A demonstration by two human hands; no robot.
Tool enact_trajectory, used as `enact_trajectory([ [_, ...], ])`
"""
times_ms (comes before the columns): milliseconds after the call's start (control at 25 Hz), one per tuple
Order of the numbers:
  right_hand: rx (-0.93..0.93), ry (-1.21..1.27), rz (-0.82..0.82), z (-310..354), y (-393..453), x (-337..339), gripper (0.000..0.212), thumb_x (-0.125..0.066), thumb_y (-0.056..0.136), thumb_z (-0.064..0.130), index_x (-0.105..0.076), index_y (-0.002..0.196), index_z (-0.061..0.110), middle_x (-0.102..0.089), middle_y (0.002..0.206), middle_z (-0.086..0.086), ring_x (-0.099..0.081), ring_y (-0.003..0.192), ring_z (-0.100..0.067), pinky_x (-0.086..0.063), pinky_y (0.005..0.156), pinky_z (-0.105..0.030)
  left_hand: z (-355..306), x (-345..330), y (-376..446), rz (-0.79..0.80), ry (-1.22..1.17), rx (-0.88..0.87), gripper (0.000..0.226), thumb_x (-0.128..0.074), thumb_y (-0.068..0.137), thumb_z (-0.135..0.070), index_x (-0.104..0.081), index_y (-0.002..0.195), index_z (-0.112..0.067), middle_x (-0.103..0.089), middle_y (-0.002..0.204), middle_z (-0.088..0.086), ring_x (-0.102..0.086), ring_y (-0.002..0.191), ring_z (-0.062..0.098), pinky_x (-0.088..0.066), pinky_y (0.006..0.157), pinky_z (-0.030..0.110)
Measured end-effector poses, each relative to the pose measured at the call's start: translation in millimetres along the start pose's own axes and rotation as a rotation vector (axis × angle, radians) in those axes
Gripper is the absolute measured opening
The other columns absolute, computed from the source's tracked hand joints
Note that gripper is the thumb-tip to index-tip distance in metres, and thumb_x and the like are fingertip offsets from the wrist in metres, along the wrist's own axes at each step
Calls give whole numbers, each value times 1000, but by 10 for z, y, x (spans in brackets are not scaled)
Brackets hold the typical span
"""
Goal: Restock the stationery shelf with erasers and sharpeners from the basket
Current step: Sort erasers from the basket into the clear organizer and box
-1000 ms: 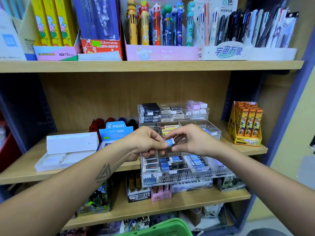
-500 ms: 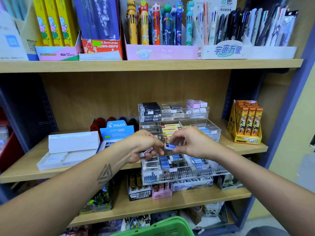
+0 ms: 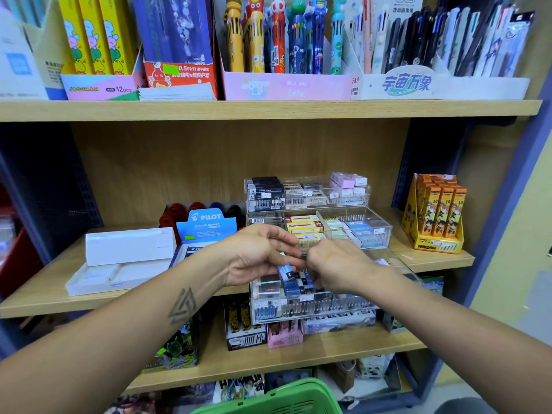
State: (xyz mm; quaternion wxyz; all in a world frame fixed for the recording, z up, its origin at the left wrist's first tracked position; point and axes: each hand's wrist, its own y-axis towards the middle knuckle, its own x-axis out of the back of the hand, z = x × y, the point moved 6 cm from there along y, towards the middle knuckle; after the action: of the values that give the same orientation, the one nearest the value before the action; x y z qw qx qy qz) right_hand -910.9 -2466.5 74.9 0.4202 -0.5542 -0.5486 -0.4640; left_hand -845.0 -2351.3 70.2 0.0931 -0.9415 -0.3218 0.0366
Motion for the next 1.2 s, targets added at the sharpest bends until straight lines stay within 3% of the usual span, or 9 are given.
enact_trajectory([
  [120,2,101,30,-83,-24,26,18,-71,87,24,-76,104,25,-71,101,-3,-66,96,-25,-48,73,-28,2,5,-11,-5,-50,-24,48,-37,83,33,-55,117,5,-63,123,30,-65,115,38,-42,110,53],
  [320,-4,1049,-13,-114,-114,274,24,-82,79,10,-69,99,9,-75,85,-15,-70,70,-17,-58,74,-34,-92,-43,-17,-98,-49,-107,39,-44,88,25,-55,120,5,-63,109,30,-65,100,34,-55,85,35],
  [480,-39,909,-138,-73,-43,279,21,-87,70,17,-76,87,15,-75,76,-6,-64,64,-10,-57,70,-36,-120,-136,-65,-182,-74,-150,27,-51,90,19,-55,112,2,-62,100,27,-66,84,28,-58,73,34],
  [560,-48,750,-123,-166,-55,309,21,-87,71,18,-79,91,20,-76,80,1,-66,70,-8,-58,74,-33,-69,-169,-113,-192,-7,-104,20,-58,94,6,-52,111,-2,-67,99,23,-71,87,33,-62,77,38],
  [680,-22,315,20,-220,-97,231,25,-87,72,26,-74,94,24,-68,83,8,-64,81,-14,-54,74,-28,-107,-170,-164,-157,604,-215,18,-57,92,1,-64,108,-4,-75,96,15,-73,91,26,-60,84,34],
  [800,23,169,87,-126,-91,124,22,-85,73,24,-74,92,24,-65,88,5,-64,86,-20,-53,73,-29,-168,-364,-252,-13,1189,-433,28,-56,83,-5,-79,95,-16,-75,87,-4,-66,74,5,-52,73,18],
  [920,50,126,60,-53,-108,118,15,-79,78,20,-74,92,23,-66,91,5,-64,91,-20,-45,70,-26,-32,-431,-242,116,1473,-421,29,-51,81,-26,-77,89,-18,-73,79,1,-63,71,18,-54,71,30],
  [1080,41,118,33,-33,-113,80,11,-77,80,21,-76,91,22,-70,95,5,-65,92,-18,-46,71,-25,37,-309,-160,136,1563,-360,46,-36,79,-45,-68,79,-11,-64,67,9,-56,61,24,-52,62,37],
  [1200,8,121,37,-52,-73,-5,10,-76,82,23,-76,91,21,-67,93,1,-66,90,-22,-51,71,-27,36,-301,-137,154,1586,-370,46,-38,84,-44,-67,79,-9,-63,66,10,-55,60,24,-52,62,37],
])
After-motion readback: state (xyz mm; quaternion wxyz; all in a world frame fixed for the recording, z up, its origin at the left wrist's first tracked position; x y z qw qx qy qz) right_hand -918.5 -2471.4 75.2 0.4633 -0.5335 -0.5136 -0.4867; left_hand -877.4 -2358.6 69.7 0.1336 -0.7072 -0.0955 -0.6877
